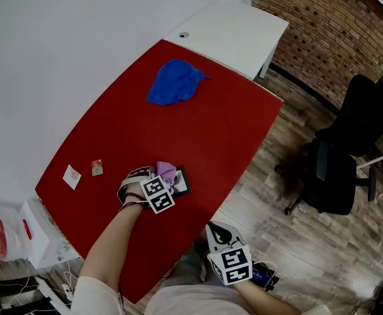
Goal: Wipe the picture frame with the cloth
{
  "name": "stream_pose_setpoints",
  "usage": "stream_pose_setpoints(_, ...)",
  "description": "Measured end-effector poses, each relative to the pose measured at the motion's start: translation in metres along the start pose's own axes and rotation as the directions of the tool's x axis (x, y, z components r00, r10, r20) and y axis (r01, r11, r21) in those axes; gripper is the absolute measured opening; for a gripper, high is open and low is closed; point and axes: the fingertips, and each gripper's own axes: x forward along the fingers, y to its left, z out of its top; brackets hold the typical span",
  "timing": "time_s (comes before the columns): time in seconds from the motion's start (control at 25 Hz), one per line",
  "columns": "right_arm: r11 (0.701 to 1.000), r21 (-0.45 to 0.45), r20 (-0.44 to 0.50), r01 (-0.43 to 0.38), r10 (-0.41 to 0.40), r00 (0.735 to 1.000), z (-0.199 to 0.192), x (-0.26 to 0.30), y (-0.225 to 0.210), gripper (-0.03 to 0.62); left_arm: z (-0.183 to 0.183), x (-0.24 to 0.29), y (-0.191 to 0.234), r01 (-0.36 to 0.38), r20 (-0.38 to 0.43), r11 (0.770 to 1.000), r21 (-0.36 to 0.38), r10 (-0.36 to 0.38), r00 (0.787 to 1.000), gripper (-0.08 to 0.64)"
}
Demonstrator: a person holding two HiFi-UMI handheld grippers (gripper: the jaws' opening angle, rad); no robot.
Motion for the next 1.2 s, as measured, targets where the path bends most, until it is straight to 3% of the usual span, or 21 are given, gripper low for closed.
stream_pose_setpoints(0.32,1.000,0.007,0.009,-0.004,0.004,1.000,0.000,0.003,-0.010,0.005,0.006,-0.016,-0.065,0.013,0.001,0.999,0.039,-0.013,1.000,0.054)
stream_pose_setpoints(0.52,0.999,0.000,0.004,-0.032,0.032,0.999,0.002,0.012,-0.002,0.005,0.005,-0.030,-0.094,0.006,0.003,0.993,0.119,-0.006,1.000,0.054)
stream_pose_setpoints(0.64,0.999,-0.004,0.000,-0.043,0.043,0.999,0.002,0.015,0.003,0.005,0.005,-0.030,-0.085,0.001,0.011,0.996,0.094,-0.002,1.000,0.054)
stream_pose_setpoints(0.88,0.999,0.012,-0.010,-0.030,0.030,0.999,-0.006,0.009,0.000,0.005,0.020,-0.010,-0.018,-0.028,-0.008,0.999,-0.016,0.028,1.000,0.054)
stream_pose_setpoints(1.04,1.000,0.023,-0.017,-0.010,0.011,1.000,-0.010,0.002,-0.007,0.005,0.034,0.002,0.003,-0.032,-0.032,0.999,-0.016,0.032,0.999,0.054)
stream_pose_setpoints(1.2,0.999,0.035,-0.010,0.000,0.001,1.000,-0.010,-0.001,-0.014,0.005,0.039,-0.001,-0.013,-0.002,-0.027,1.000,0.003,0.002,1.000,0.054)
